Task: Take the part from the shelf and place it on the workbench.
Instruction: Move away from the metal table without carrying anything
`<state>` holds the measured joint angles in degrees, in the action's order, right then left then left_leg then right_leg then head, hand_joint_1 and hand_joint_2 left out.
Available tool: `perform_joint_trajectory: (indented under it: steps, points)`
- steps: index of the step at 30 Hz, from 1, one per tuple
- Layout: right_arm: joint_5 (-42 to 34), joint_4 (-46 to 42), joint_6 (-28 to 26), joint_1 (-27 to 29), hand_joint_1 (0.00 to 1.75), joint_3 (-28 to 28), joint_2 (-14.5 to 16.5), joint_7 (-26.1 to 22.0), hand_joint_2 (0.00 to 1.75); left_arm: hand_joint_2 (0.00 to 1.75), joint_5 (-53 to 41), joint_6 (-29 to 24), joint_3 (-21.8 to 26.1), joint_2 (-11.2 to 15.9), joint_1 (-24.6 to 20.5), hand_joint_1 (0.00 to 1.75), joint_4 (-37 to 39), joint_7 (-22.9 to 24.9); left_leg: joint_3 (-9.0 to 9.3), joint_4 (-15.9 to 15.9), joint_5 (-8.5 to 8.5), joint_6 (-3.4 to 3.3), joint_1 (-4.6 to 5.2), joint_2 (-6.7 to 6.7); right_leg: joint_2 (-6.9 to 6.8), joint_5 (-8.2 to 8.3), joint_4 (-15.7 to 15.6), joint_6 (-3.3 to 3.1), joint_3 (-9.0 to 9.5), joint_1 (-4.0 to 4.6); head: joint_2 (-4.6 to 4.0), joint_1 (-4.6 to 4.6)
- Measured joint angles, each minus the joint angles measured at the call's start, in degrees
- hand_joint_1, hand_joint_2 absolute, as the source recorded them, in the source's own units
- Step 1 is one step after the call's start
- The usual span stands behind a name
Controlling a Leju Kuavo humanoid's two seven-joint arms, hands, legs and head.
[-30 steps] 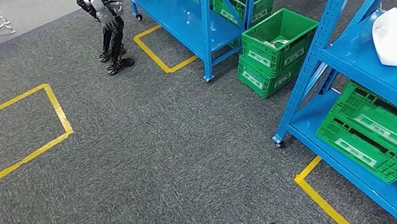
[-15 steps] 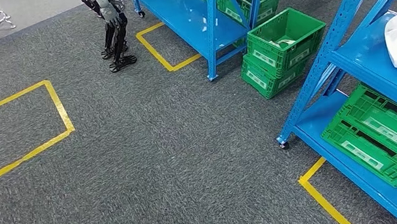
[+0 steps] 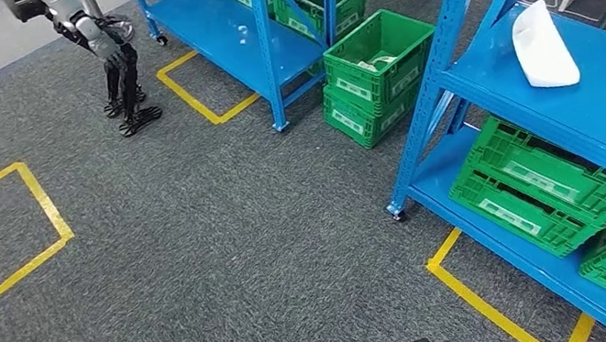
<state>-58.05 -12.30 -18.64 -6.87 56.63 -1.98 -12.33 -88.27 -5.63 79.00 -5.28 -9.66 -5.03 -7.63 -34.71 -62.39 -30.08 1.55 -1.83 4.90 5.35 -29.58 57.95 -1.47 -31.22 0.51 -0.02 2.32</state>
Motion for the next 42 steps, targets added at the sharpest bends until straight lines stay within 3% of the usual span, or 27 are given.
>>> perform_joint_trajectory:
  steps: [2, 4, 6, 8, 10, 11, 12, 14, 15, 17, 19, 21, 23, 25, 26, 27, 28, 29, 30, 32, 33, 34, 35, 37, 39, 41, 42]
  points:
    - [-0.05, -0.07, 0.0, -0.23, 0.0, -0.01, 0.01, -0.25, 0.0, 1.75, -0.15, 0.01, 0.19, 0.01, 0.08, 0.0, 0.0, -0.38, 1.22, 2.27, 0.02, -0.3, -0.06, 1.81, 1.33, -0.3, 0.48, 0.74, -0.42, -0.31, 0.0, -0.13]
    - [-0.09, -0.16, -0.02, -0.29, 0.0, -0.02, -0.02, -0.36, 0.0, 1.75, -0.28, 0.01, 0.47, -0.06, 0.08, 0.0, 0.0, -0.98, 1.71, 2.72, 0.03, -0.75, 0.07, 0.09, 2.86, -0.27, 0.45, 1.42, -0.74, -0.62, 0.0, -0.13]
    - [-0.09, -0.28, -0.05, -0.35, 0.0, -0.01, -0.01, -0.49, 0.0, 1.75, -0.36, -0.01, 0.71, -0.1, 0.0, 0.0, -0.02, -1.58, 2.32, 3.36, 0.05, -1.32, -0.04, -2.06, 0.95, -1.26, 1.96, 2.03, -1.61, -0.52, 0.0, 0.28]
    - [-0.09, -0.44, -0.07, -0.77, 0.0, 0.0, 0.04, -0.65, 0.0, 1.75, -0.46, -0.03, 0.78, -0.09, 0.1, 0.0, -0.04, -2.0, 2.84, 3.79, -0.11, -1.73, 0.09, -4.47, -3.06, -4.11, 7.4, 2.68, -4.48, -0.52, 0.0, 1.12]
    - [-0.12, -0.54, -0.19, -1.11, 0.0, -0.01, 0.08, -0.85, 0.0, 1.75, -0.73, -0.03, 0.9, -0.08, 0.16, 0.0, -0.04, -2.25, 3.1, 3.84, -0.46, -1.91, 0.29, -6.88, -4.78, -6.41, 13.82, 3.23, -8.13, -0.92, 0.0, 1.56]
    - [-0.15, -0.57, -0.28, -1.08, 0.0, -0.01, 0.09, -1.02, 0.0, 1.75, -0.87, -0.03, 0.98, -0.08, 0.12, 0.0, -0.04, -2.31, 3.24, 3.84, -0.67, -1.85, 0.31, -7.9, -5.1, -6.17, 15.03, 3.38, -8.93, -1.09, 0.0, 1.65]
    - [-0.19, -0.58, -0.39, -1.0, 0.0, 0.0, 0.09, -1.18, 0.0, 1.75, -1.01, -0.03, 1.06, -0.09, 0.05, 0.0, -0.03, -2.36, 3.42, 3.83, -0.87, -1.73, 0.3, -8.71, -5.32, -5.06, 14.5, 3.46, -8.81, -1.21, 0.0, 1.78]
    - [-0.3, -0.57, -0.57, -0.94, 0.0, 0.0, 0.04, -1.45, 0.0, 1.75, -1.14, -0.03, 1.14, -0.13, -0.13, 0.0, -0.02, -2.37, 4.02, 3.86, -1.3, -1.37, 0.25, -10.01, -6.59, -0.96, 7.74, 3.19, -5.54, -1.16, 0.0, 2.2]
    - [-0.38, -0.57, -0.71, -1.04, 0.0, -0.01, 0.01, -1.54, 0.0, 1.75, -1.21, -0.03, 1.15, -0.16, -0.22, 0.0, -0.02, -2.33, 4.27, 3.87, -1.5, -1.14, 0.32, -10.52, -7.72, 0.3, 4.3, 2.86, -3.75, -0.86, 0.0, 2.35]
    - [-0.54, -0.57, -0.97, -1.23, 0.0, -0.02, -0.04, -1.72, 0.0, 1.75, -1.39, -0.05, 1.17, -0.19, -0.36, 0.0, -0.03, -2.17, 4.68, 4.01, -1.8, -0.59, 0.38, -11.37, -9.28, 0.98, 0.47, 2.09, -1.76, -0.25, 0.0, 2.45]
    - [-0.66, -0.54, -1.18, -1.15, 0.0, -0.02, -0.15, -1.84, 0.0, 1.75, -1.52, -0.07, 1.23, -0.28, -0.47, 0.0, -0.04, -2.0, 5.24, 4.41, -2.0, 0.06, 0.33, -12.18, -8.73, 0.76, 0.01, 1.4, -1.43, 0.04, 0.0, 2.34]
    - [-0.71, -0.55, -1.26, -1.03, 0.0, -0.02, -0.26, -1.9, 0.0, 1.75, -1.57, -0.09, 1.41, -0.39, -0.6, 0.0, -0.03, -1.9, 5.46, 3.56, -3.03, 0.56, 0.11, -9.65, -7.73, 1.03, -0.95, 0.73, -0.69, -0.14, 0.0, 2.13]
    - [-0.71, -0.58, -1.27, -1.26, 0.0, -0.07, -0.31, -1.94, 0.0, 1.75, -1.61, -0.11, 1.7, -0.44, -0.53, 0.0, -0.01, -1.73, 3.12, -1.65, -5.82, 0.65, 0.01, -5.51, -6.62, 1.28, -1.64, 0.11, -0.1, -0.38, 0.0, 1.45]
    - [-0.71, -0.57, -1.25, -1.41, 0.0, -0.15, -0.29, -1.94, 0.0, 1.75, -1.64, -0.12, 1.98, -0.47, -0.22, 0.0, 0.0, -1.49, -1.12, -8.96, -8.4, 0.56, 0.13, -4.41, -5.09, 1.14, -1.62, -0.31, 0.07, -0.26, 0.0, 0.68]
    - [-0.71, -0.57, -1.24, -1.28, 0.0, -0.17, -0.24, -1.94, 0.0, 1.75, -1.64, -0.12, 2.1, -0.46, -0.1, 0.0, 0.0, -1.38, -2.68, -10.97, -8.36, 0.53, 0.2, -4.42, -4.22, 0.98, -1.53, -0.38, 0.2, -0.17, 0.0, 0.42]
    - [-0.72, -0.57, -1.22, -1.1, 0.0, -0.19, -0.21, -1.94, 0.0, 1.75, -1.64, -0.12, 2.17, -0.46, 0.0, 0.0, 0.0, -1.32, -3.3, -10.89, -7.1, 0.48, 0.26, -4.43, -3.35, 0.77, -1.4, -0.35, 0.38, -0.14, 0.0, 0.23]
    - [-0.72, -0.57, -1.21, -0.95, 0.0, -0.2, -0.19, -1.94, 0.0, 1.75, -1.64, -0.12, 2.21, -0.45, 0.04, 0.0, 0.0, -1.3, -2.96, -8.76, -4.81, 0.4, 0.28, -4.16, -2.48, 0.5, -1.2, -0.24, 0.61, -0.16, 0.0, 0.05]
    - [-0.72, -0.57, -1.19, -0.87, 0.0, -0.22, -0.17, -1.94, 0.0, 1.75, -1.64, -0.12, 2.23, -0.44, 0.05, 0.0, 0.0, -1.28, -1.97, -5.29, -2.18, 0.3, 0.23, -3.09, -1.68, 0.15, -0.9, -0.04, 0.79, -0.24, 0.0, -0.14]
    - [-0.72, -0.57, -1.17, -0.9, 0.0, -0.24, -0.15, -1.94, 0.0, 1.75, -1.65, -0.11, 2.25, -0.44, 0.06, 0.0, 0.0, -1.25, -0.91, -2.12, -0.35, 0.19, 0.05, -1.16, -0.92, -0.26, -0.5, 0.25, 0.81, -0.27, 0.0, -0.35]
    - [-0.7, -0.58, -1.12, -1.07, 0.0, -0.27, -0.13, -1.9, 0.0, 1.75, -1.66, -0.1, 2.28, -0.46, 0.1, 0.0, 0.0, -1.17, 0.68, 1.86, 0.63, -0.12, -0.14, 1.7, 0.61, -0.86, 0.21, 0.99, 0.36, -0.54, 0.0, -0.53]
    - [-0.71, -0.58, -1.1, -1.11, 0.0, -0.27, -0.11, -1.87, 0.0, 1.75, -1.67, -0.1, 2.31, -0.48, 0.13, 0.0, 0.0, -1.13, 1.0, 2.2, 0.17, -0.37, -0.11, 1.88, 1.47, -0.92, 0.27, 1.44, 0.06, -0.72, 0.0, -0.54]
    - [-0.72, -0.57, -1.08, -1.1, 0.0, -0.27, -0.09, -1.85, 0.0, 1.75, -1.67, -0.1, 2.33, -0.49, 0.14, 0.0, 0.0, -1.13, 1.35, 2.63, -0.03, -0.68, -0.04, 1.0, 2.38, -0.88, 0.18, 1.8, -0.15, -0.93, 0.0, -0.49]
    - [-0.73, -0.56, -1.07, -1.04, 0.0, -0.28, -0.08, -1.85, 0.0, 1.75, -1.67, -0.11, 2.36, -0.5, 0.13, 0.0, -0.01, -1.16, 1.59, 2.89, -0.04, -0.99, -0.02, 0.04, 2.44, -0.92, 0.18, 2.12, -0.25, -1.0, 0.0, -0.42]
    - [-0.74, -0.56, -1.05, -1.09, 0.0, -0.28, -0.01, -1.85, 0.0, 1.75, -1.68, -0.19, 2.38, -0.46, 0.13, 0.0, -0.03, -1.26, 2.29, 3.51, -0.14, -1.66, -0.12, -2.22, -0.13, -2.22, 2.4, 2.7, -1.45, -0.82, 0.0, 0.19]
    - [-0.71, -0.58, -1.01, -1.37, 0.0, -0.29, 0.08, -1.85, 0.0, 1.75, -1.68, -0.28, 2.39, -0.35, 0.22, 0.0, -0.04, -1.31, 2.91, 3.74, -0.58, -2.11, 0.07, -4.76, -3.77, -5.12, 8.82, 3.35, -5.0, -0.86, 0.0, 0.97]
    - [-0.72, -0.58, -0.99, -1.27, 0.0, -0.31, 0.1, -1.85, 0.0, 1.75, -1.68, -0.3, 2.42, -0.27, 0.21, 0.0, -0.04, -1.33, 3.47, 3.74, -1.21, -2.2, 0.26, -7.02, -4.98, -6.59, 14.57, 3.73, -8.45, -1.1, 0.0, 1.21]
    - [-0.72, -0.58, -0.99, -1.05, 0.0, -0.31, 0.1, -1.84, 0.0, 1.75, -1.69, -0.3, 2.42, -0.27, 0.15, 0.0, -0.04, -1.36, 3.84, 3.73, -1.54, -2.12, 0.32, -7.91, -5.22, -5.76, 14.91, 3.75, -8.87, -1.16, 0.0, 1.31]
